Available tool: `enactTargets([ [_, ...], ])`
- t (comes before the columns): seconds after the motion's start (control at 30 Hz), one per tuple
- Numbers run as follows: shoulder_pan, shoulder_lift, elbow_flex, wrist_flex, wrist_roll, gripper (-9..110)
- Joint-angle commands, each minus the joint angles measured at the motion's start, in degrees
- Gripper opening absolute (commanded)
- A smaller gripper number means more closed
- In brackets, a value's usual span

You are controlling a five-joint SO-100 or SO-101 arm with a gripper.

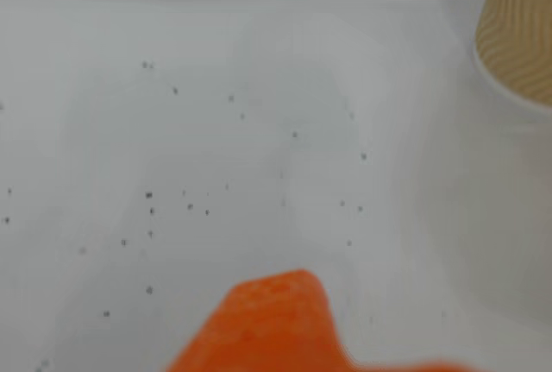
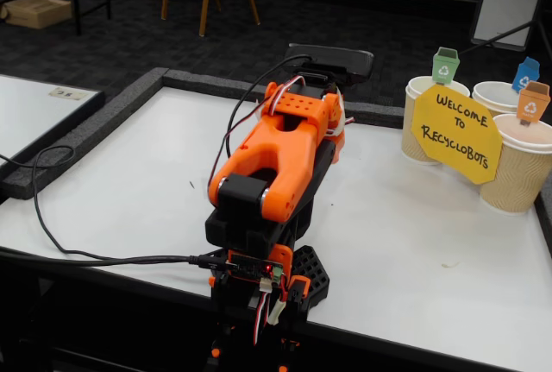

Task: Sort rubbish by color.

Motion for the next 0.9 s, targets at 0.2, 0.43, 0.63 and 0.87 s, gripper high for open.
enactTargets([
  [0.2,-0.5,2.4,-2.5,3.9,12.8,2],
  [0.43,-0.9,2.4,-3.3,6.9,19.1,5],
  [0.63,-0.9,2.4,-4.0,9.4,19.2,7],
  [0.87,-1.4,2.4,-4.9,13.2,19.2,9],
])
